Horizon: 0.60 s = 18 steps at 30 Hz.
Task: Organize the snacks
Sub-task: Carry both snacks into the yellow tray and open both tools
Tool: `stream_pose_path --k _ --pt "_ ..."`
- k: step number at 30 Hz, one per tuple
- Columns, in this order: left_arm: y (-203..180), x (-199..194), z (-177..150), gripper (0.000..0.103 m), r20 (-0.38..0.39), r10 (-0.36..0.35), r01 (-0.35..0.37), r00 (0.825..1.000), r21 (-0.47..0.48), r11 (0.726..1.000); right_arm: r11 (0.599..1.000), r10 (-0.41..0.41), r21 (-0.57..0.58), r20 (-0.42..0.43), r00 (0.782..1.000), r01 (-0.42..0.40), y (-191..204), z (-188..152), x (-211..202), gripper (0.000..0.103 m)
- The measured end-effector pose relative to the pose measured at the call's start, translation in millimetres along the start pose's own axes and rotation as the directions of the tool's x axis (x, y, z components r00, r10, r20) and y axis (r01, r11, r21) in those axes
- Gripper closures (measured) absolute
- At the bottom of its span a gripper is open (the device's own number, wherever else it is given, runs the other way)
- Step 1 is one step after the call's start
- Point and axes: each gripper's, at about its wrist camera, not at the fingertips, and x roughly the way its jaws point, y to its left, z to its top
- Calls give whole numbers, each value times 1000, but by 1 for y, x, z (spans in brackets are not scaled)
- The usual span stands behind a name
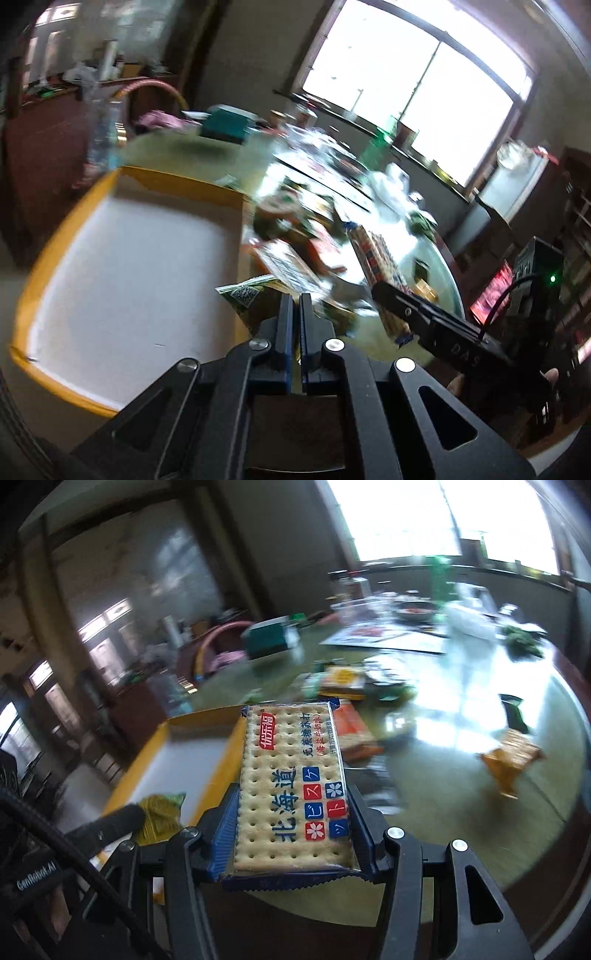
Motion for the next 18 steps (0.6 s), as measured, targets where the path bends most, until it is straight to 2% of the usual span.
stream_pose_path --k 6,10,14,18 --pt "72 -4 7 99 19 131 -129 991 -107 986 987 101 -112 -109 989 -113 61 6 58 48" --pt "109 9 2 102 -26 184 -186 983 -151 971 972 123 -174 -186 975 -156 99 -5 91 48" --pt "134 21 -4 103 -69 215 -223 974 -170 960 958 102 -237 -248 963 -162 126 -15 120 48" --pt "145 28 -11 103 -105 227 -243 968 -180 953 948 46 -288 -291 956 -133 137 -23 140 48"
